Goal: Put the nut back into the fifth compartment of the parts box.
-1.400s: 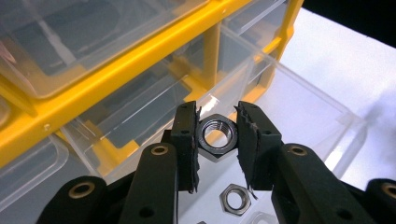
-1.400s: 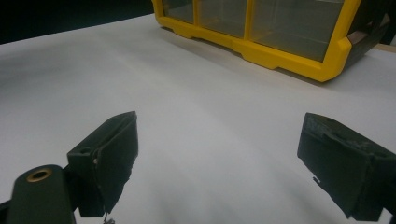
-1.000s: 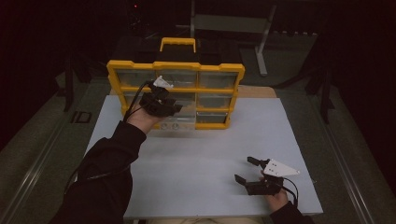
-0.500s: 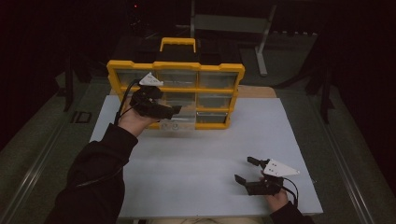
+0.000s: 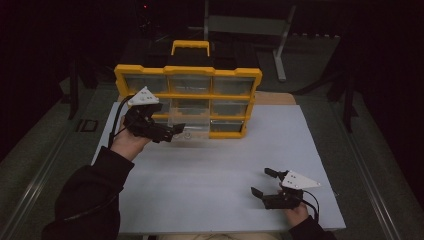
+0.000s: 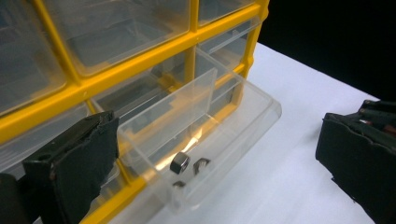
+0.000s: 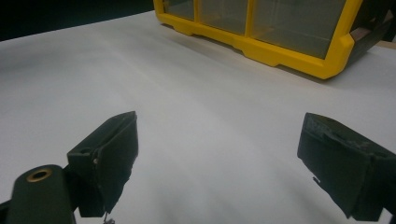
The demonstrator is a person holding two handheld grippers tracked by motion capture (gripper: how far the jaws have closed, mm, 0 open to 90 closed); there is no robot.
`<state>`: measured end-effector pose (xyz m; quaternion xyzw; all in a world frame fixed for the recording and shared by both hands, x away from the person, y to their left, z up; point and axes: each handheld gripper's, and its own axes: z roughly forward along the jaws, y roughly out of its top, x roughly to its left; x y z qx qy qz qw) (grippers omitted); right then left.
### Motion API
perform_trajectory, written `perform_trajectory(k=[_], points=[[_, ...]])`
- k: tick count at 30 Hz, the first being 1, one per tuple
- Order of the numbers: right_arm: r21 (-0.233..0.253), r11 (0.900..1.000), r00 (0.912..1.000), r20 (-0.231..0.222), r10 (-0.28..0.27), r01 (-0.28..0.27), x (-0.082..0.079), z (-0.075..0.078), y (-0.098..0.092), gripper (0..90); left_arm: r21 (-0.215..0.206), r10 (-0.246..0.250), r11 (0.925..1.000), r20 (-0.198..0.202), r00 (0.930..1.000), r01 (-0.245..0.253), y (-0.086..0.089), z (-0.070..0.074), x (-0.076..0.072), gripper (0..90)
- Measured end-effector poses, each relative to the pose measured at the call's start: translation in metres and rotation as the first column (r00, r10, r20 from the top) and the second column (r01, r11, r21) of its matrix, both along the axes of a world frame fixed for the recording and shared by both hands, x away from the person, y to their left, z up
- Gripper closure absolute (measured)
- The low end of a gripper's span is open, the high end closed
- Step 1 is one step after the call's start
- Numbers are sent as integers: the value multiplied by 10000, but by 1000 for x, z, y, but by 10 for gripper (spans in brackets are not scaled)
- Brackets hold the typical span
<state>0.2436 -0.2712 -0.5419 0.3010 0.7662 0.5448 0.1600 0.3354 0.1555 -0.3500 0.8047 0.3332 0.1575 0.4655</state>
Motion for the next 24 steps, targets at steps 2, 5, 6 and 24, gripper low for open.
perform_trajectory(k=[2,5,6,24], points=[[3,10000,10000,24,11,-11,0,0,0,125,-83,-73,9999,50,10000,73,2,-3,-4,0],[-46,10000,10000,38,40,-40,0,0,1,125,-82,-112,9999,229,9997,114,7,-7,-15,0],[-26,10000,10000,16,27,-27,-1,0,1,125,-138,-124,9998,267,9996,127,8,-8,-17,0],[-39,10000,10000,-18,37,-37,-1,0,1,125,-596,-1113,9918,367,9931,1133,37,-81,-67,0]])
